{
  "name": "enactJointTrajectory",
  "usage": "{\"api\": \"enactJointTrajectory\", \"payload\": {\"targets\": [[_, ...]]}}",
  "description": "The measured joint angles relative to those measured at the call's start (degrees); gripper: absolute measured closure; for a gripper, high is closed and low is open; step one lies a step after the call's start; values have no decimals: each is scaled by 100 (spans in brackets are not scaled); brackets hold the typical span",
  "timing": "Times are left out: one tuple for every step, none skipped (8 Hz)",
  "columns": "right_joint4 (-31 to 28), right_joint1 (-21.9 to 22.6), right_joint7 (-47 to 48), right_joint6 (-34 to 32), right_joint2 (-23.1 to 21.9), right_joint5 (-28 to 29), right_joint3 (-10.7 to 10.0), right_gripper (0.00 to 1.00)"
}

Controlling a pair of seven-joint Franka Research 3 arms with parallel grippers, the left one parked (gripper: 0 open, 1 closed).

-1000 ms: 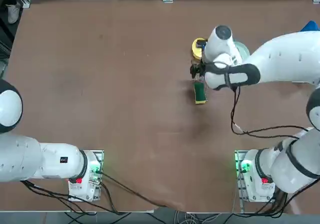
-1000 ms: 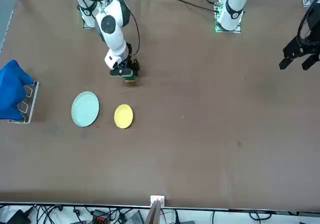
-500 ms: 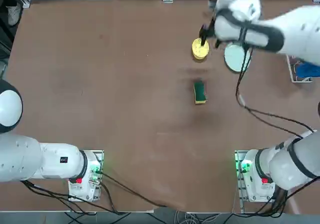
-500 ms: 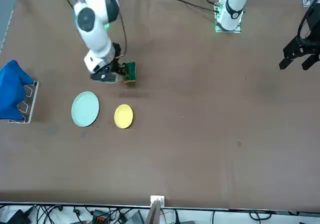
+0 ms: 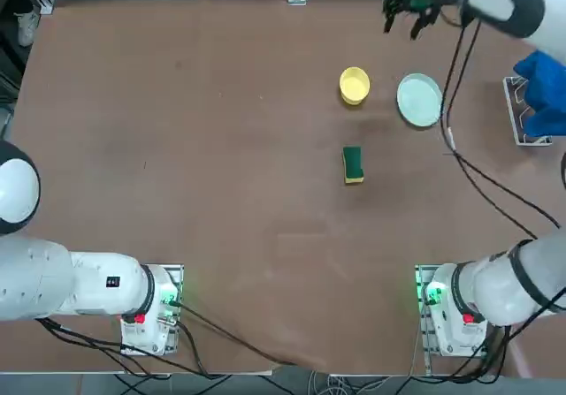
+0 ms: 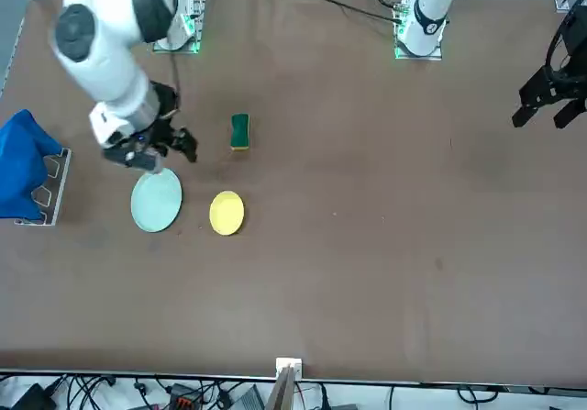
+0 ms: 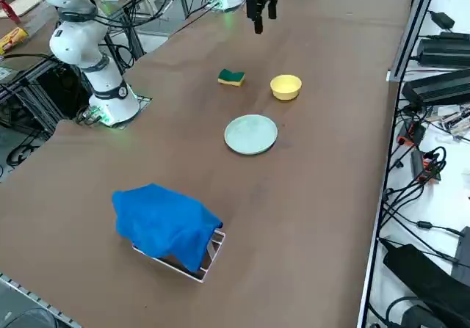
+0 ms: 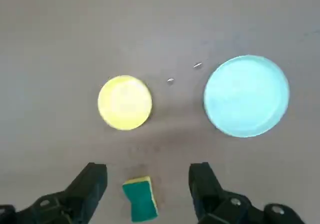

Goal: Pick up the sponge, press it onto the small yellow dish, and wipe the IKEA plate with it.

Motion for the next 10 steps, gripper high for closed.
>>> {"api": "enactJointTrajectory", "payload": {"targets": [[342,-234,-215,-325,74,-8,-2,0],[705,-515,-532,-675,153,-23,-5,0],[1074,-862,-889,-1076,235,-28,-11,0],[1406,-1202,-1241,-1391,308,-39,-20,0],[1686,-1490,-1594,-1546,368,-133,-26,0],[1890,-1654,-1839,-1628,398,-344,-26,0],[2082,-1692,-1931,-1754,415,-542,-23,0],[2241,-1691,-1939,-1951,415,-604,9,0],[2343,-1717,-1939,-2139,396,-511,53,0],[2365,-1801,-1939,-2343,350,-306,96,0]]}}
